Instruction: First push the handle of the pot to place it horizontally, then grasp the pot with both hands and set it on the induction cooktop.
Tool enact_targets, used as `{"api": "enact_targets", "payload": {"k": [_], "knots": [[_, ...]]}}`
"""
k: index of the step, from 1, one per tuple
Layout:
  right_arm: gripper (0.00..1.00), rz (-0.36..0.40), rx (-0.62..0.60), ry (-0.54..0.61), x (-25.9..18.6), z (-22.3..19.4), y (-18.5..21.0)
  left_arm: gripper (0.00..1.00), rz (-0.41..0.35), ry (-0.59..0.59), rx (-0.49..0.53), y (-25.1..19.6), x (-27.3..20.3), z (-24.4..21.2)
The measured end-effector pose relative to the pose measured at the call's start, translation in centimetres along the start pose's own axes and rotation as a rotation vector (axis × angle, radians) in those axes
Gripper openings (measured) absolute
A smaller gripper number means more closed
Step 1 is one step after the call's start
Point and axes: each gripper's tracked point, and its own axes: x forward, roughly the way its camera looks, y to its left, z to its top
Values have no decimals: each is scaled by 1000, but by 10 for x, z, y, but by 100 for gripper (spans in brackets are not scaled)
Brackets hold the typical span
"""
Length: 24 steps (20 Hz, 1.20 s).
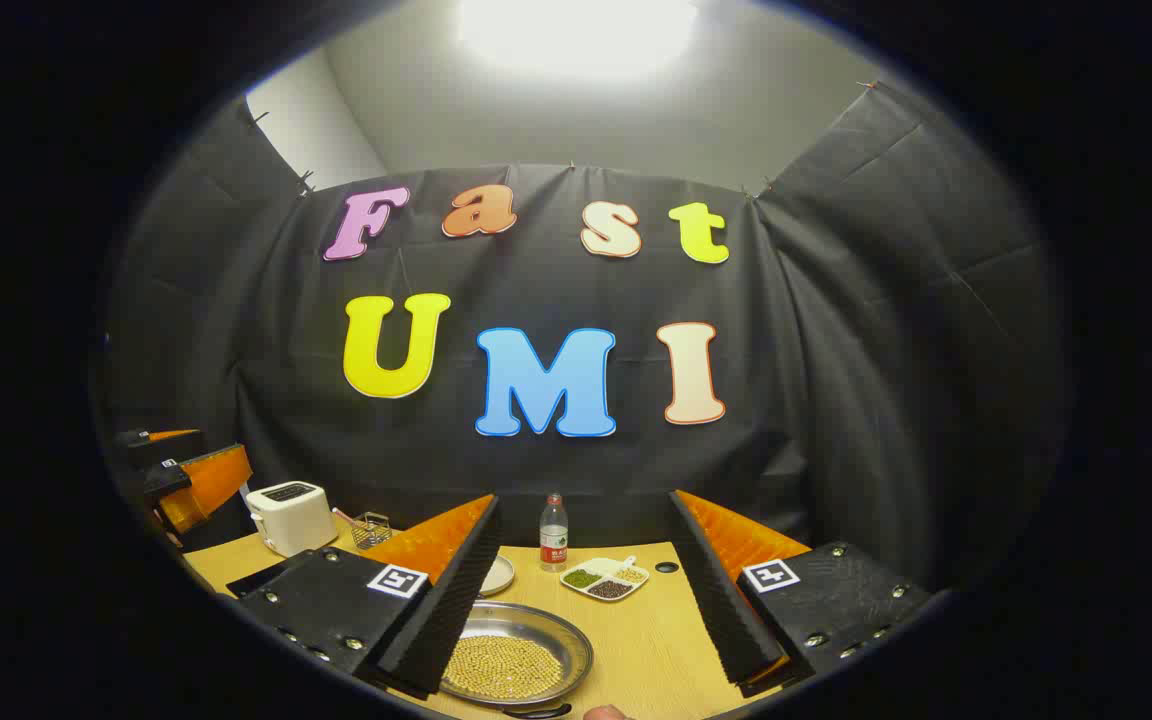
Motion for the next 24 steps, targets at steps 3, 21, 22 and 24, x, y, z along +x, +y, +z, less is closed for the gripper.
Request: {"api": "enact_targets", "payload": {"k": [3,21,22,24], "knots": [[99,-6,-2,-9,5,5,-4,100,1,-7,14,0,3,5],[99,10,-15,4,8,-6,10,94,10,-3,5,5,3,-2],[99,12,-14,12,7,-9,11,95,12,-6,4,5,3,-3],[99,19,-8,23,7,-11,14,98,18,-10,6,8,5,-4]]}}
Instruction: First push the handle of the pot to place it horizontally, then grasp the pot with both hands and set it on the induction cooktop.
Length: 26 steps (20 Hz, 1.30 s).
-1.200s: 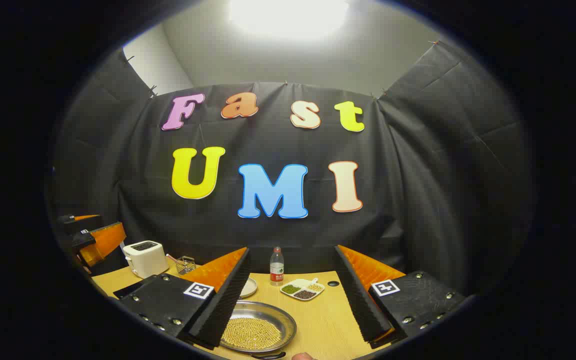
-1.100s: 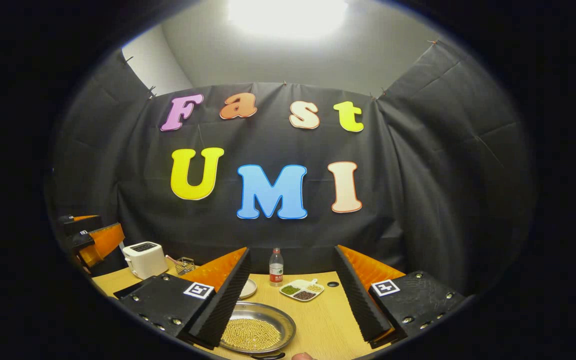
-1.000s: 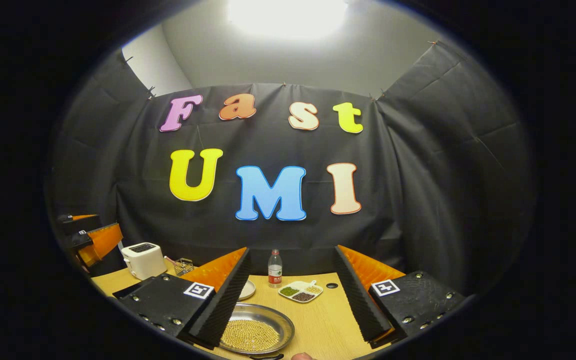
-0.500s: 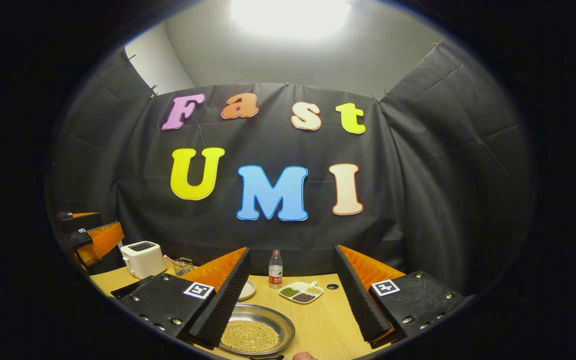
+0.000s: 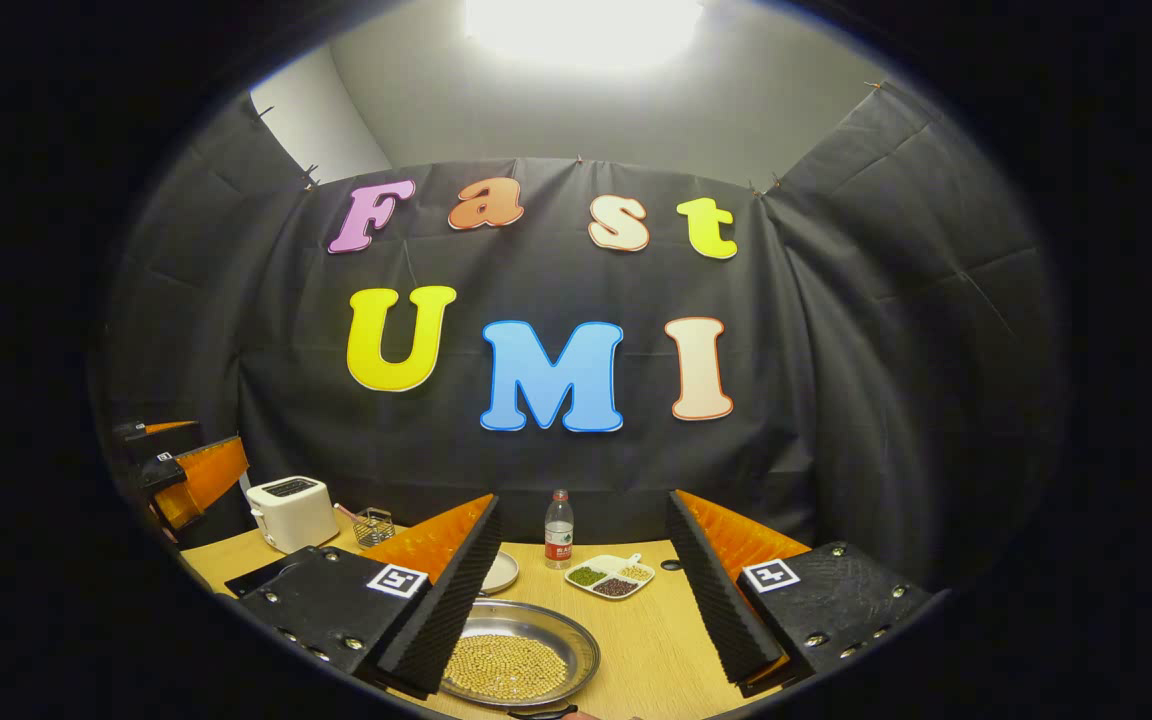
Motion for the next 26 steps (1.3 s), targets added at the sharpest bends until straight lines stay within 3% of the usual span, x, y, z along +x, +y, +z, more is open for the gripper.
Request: {"api": "enact_targets", "payload": {"k": [2,4,5,6,7,9,10,11,13,15,16,17,20,22,24,25,26], "knots": [[99,2,5,-2,1,1,1,100,7,2,-2,3,0,-1],[99,5,5,-7,2,2,5,94,15,3,-10,6,-1,-2],[97,2,0,-6,3,2,6,100,18,2,-12,7,0,-2],[90,-1,-4,-6,3,1,4,99,20,2,-11,9,-1,-2],[74,11,-3,-5,4,2,10,98,21,-1,-10,10,-1,0],[64,22,2,-9,3,4,15,95,25,-9,-4,13,-1,2],[64,31,1,-3,4,1,20,94,27,-13,0,14,-1,3],[55,9,-3,-9,3,4,16,94,27,-16,2,16,-1,3],[23,26,2,-4,6,2,24,98,30,-22,1,19,-1,4],[23,57,6,18,6,-4,35,100,33,-24,-2,24,-2,4],[23,16,2,12,1,-6,28,100,36,-25,-1,26,-2,4],[1,-2,5,6,7,1,21,94,39,-26,0,30,-2,4],[4,63,0,38,10,-12,51,94,45,-30,1,41,-4,2],[4,110,-26,78,14,-24,68,100,52,-27,5,53,-3,0],[4,155,-28,124,14,-39,87,94,60,-29,2,67,-3,-1],[4,172,-27,146,14,-46,96,100,63,-28,3,75,-2,-3],[4,187,-27,167,14,-54,105,98,65,-25,6,82,-1,-6]]}}
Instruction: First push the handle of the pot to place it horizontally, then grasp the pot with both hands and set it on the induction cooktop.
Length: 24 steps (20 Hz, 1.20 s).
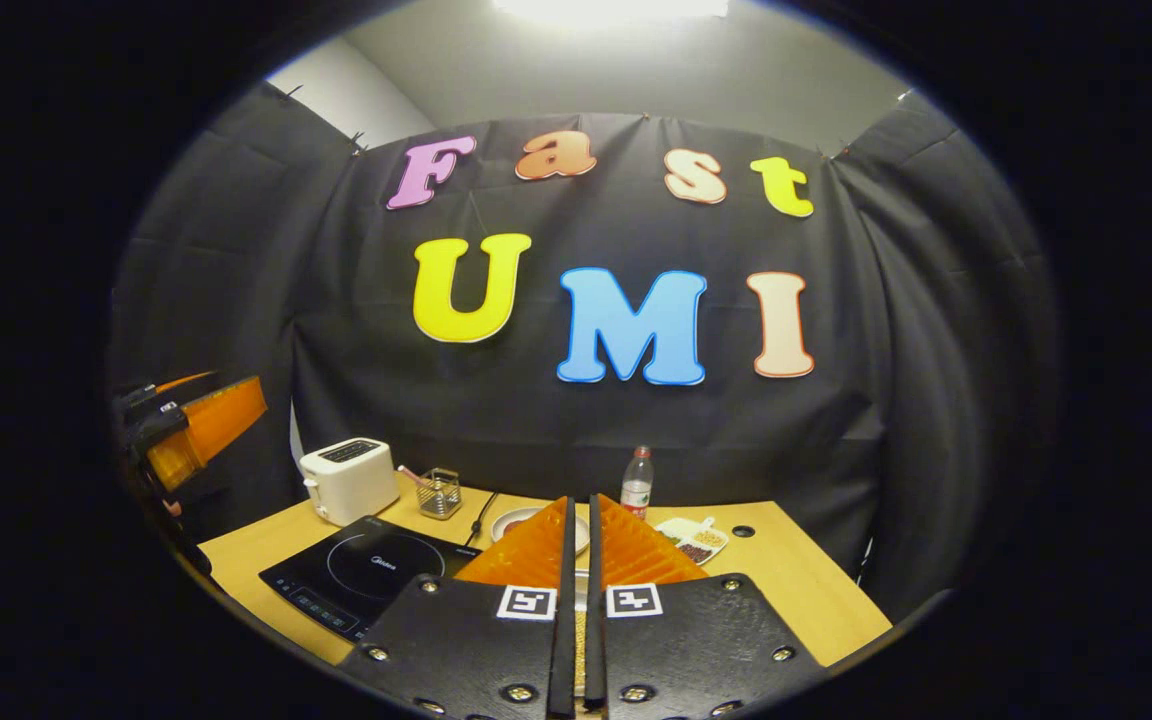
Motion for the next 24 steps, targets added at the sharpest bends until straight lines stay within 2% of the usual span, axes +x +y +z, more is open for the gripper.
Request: {"api": "enact_targets", "payload": {"k": [1,9,11,13,15,16,20,23,24], "knots": [[4,9,-2,21,1,-9,7,100,1,4,0,8,2,-3],[4,127,-93,221,-3,-87,44,98,27,20,-6,58,1,-18],[4,189,-124,272,-8,-107,52,100,37,21,-12,58,2,-20],[4,246,-143,335,-11,-128,55,98,52,16,-7,55,3,-19],[4,279,-150,385,-15,-144,52,100,65,24,-8,48,4,-23],[4,300,-145,411,-16,-154,52,94,71,34,-11,42,4,-25],[4,386,-143,518,-27,-187,52,100,99,52,-6,25,4,-31],[4,455,-134,603,-36,-211,50,94,118,64,5,15,8,-32],[3,477,-133,632,-40,-219,50,100,126,69,7,11,10,-32]]}}
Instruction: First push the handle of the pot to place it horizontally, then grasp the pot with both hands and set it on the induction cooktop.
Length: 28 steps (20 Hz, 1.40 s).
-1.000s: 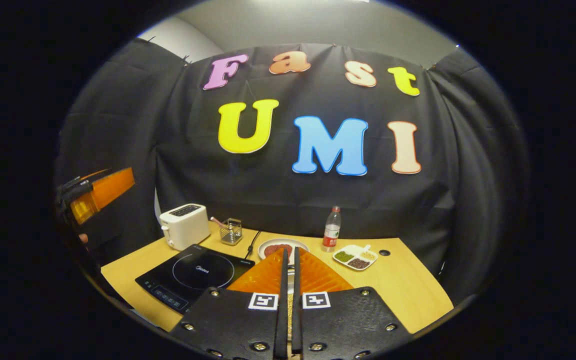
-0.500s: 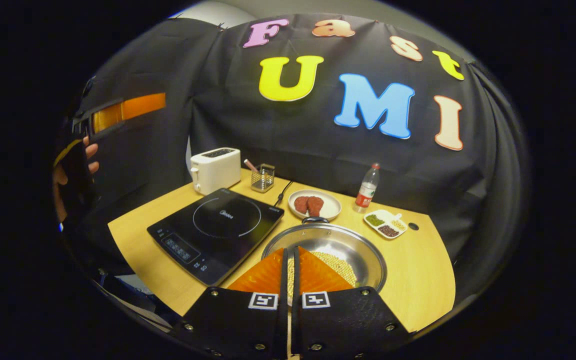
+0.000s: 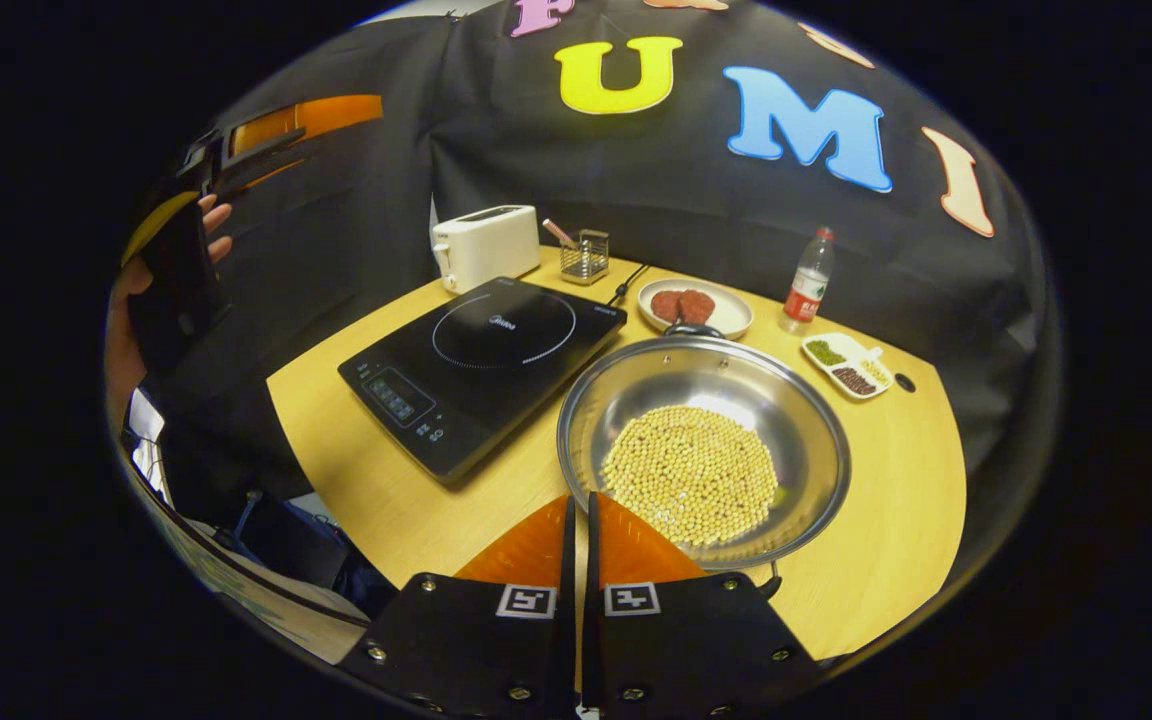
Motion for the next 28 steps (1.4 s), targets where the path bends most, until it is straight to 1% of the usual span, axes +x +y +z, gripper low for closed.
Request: {"api": "enact_targets", "payload": {"k": [2,3,5,9,11,12,13,14,15,19,24,26,27,28], "knots": [[4,40,-11,55,6,-17,0,98,9,2,1,-9,2,1],[4,53,-17,78,9,-25,-3,95,13,0,4,-14,2,3],[4,74,-10,122,12,-42,-8,95,21,2,18,-21,6,1],[4,74,27,186,19,-63,-27,94,27,20,32,-36,10,-3],[5,69,52,190,21,-67,-34,100,25,23,38,-42,11,-3],[6,76,66,189,21,-68,-34,98,24,22,40,-44,12,-2],[5,78,78,188,21,-67,-37,98,22,21,41,-48,12,-2],[4,81,86,188,20,-68,-38,100,21,23,41,-51,13,-3],[1,73,88,184,21,-68,-41,100,22,25,41,-54,13,-3],[1,22,64,185,18,-72,-62,100,5,28,40,-68,12,-4],[1,-53,90,182,15,-77,-93,100,-5,35,40,-83,14,-6],[1,-79,94,186,15,-79,-103,98,-10,33,46,-88,16,-5],[1,-95,96,189,14,-79,-110,100,-12,32,51,-91,15,-5],[1,-120,96,194,14,-81,-117,100,-15,31,55,-95,17,-5]]}}
